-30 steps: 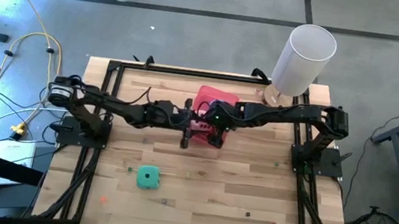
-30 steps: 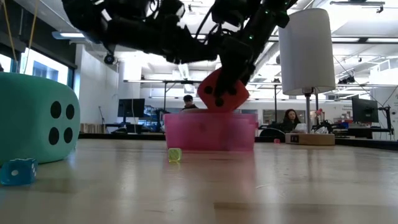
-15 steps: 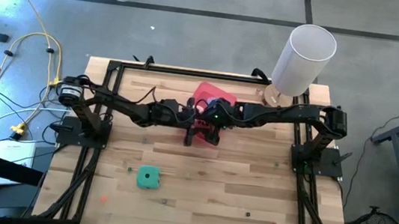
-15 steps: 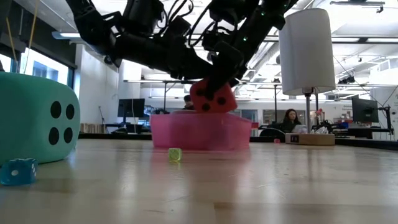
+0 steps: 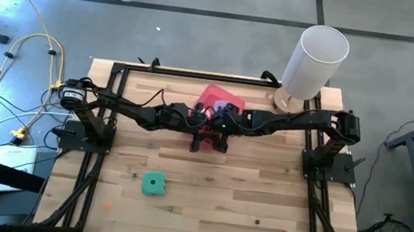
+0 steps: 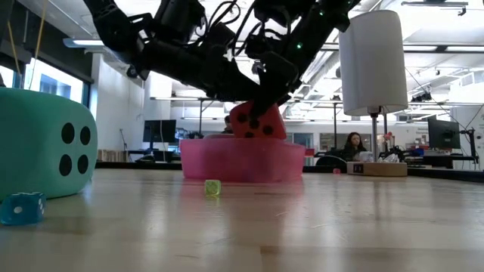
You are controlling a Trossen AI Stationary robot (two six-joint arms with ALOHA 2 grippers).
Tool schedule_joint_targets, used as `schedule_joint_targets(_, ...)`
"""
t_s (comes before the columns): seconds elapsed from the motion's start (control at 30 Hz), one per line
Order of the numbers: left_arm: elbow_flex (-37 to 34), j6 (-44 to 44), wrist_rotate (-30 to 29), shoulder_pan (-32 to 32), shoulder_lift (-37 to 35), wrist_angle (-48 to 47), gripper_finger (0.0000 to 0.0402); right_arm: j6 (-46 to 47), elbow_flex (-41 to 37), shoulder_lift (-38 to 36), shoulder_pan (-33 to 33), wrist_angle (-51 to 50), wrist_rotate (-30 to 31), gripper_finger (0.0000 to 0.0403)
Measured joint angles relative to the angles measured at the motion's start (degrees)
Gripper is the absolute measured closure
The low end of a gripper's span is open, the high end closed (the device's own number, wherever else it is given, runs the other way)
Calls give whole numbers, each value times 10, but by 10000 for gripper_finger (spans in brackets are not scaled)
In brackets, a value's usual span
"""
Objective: Pick & Place Dice
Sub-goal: Put the large red die into the red bin
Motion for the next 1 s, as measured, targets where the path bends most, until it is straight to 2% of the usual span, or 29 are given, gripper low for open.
schedule_joint_targets(0.17, 0, -9, 1, -2, 0, -2, 239, -15, 0, 0, 19, -6, 59, 8)
schedule_joint_targets(0.4, -1, -16, 8, -3, 0, -6, 239, -38, 0, 0, 42, -4, 69, 8)
schedule_joint_targets(0.83, -6, -23, -6, -6, 5, -31, 239, -80, 6, -8, 56, 71, 63, 9)
schedule_joint_targets(0.9, -4, -25, -5, -6, 3, -37, 239, -80, 5, -7, 59, 68, 70, 9)
schedule_joint_targets(1.0, -4, -28, -3, -5, 3, -45, 239, -77, 4, -5, 63, 58, 111, 8)
